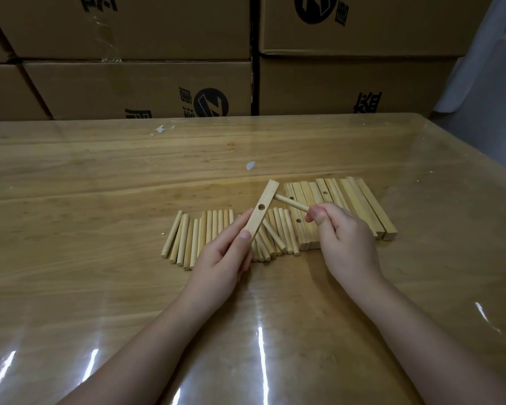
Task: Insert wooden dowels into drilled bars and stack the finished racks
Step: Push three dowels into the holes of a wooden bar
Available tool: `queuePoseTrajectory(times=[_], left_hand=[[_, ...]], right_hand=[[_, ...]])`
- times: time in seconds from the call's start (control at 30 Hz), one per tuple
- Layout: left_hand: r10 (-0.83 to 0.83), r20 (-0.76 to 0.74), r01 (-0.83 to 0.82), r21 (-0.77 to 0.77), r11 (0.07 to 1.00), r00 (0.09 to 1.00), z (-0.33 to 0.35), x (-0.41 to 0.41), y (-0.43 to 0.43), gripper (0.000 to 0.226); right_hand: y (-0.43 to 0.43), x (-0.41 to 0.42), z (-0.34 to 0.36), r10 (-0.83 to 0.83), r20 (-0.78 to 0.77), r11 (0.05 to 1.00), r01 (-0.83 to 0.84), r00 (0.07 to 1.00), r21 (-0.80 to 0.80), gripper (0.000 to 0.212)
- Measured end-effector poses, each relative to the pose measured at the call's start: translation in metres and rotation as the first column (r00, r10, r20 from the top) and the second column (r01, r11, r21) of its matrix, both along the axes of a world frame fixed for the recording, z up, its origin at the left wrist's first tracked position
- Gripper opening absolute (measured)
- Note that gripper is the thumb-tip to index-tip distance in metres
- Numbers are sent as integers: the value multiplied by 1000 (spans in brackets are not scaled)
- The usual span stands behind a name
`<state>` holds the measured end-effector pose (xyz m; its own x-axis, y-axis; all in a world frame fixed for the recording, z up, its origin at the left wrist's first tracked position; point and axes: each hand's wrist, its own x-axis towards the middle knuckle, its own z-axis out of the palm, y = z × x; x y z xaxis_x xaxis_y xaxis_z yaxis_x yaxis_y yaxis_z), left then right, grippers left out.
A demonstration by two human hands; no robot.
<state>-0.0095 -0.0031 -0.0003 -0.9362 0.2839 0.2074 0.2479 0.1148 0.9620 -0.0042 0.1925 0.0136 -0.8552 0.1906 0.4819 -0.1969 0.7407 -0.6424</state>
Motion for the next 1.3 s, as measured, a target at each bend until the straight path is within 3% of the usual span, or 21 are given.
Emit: queuePoseTrajectory(times=[0.3,0.4,0.53,0.67,0.83,1.03,1.3], left_hand=[[-7,-10,7,-28,1000,1000,0,2,0,37],[-18,-15,18,-6,1000,1000,0,4,0,37],[-33,-18,33,-23,999,999,-2,4,1,41],[0,5,0,14,1000,1000,-2,1,1,38],[110,81,-119,120,986,991,-4,-5,-2,32],[105,81,-115,140,983,991,-6,-4,0,32],[54,41,-58,96,994,998,-3,-2,0,36]], right_hand=[[1,0,-2,49,111,985,-30,993,-169,34],[0,-1,-3,42,164,949,12,986,-314,42],[-1,0,-1,70,116,919,-19,991,-395,43],[-5,1,3,161,-13,943,-158,987,-292,33],[-1,-2,0,82,-94,970,-101,992,-221,11],[-1,-1,-2,93,-117,986,-108,989,-131,25],[-1,-1,-2,57,-119,998,-59,991,-13,22]])
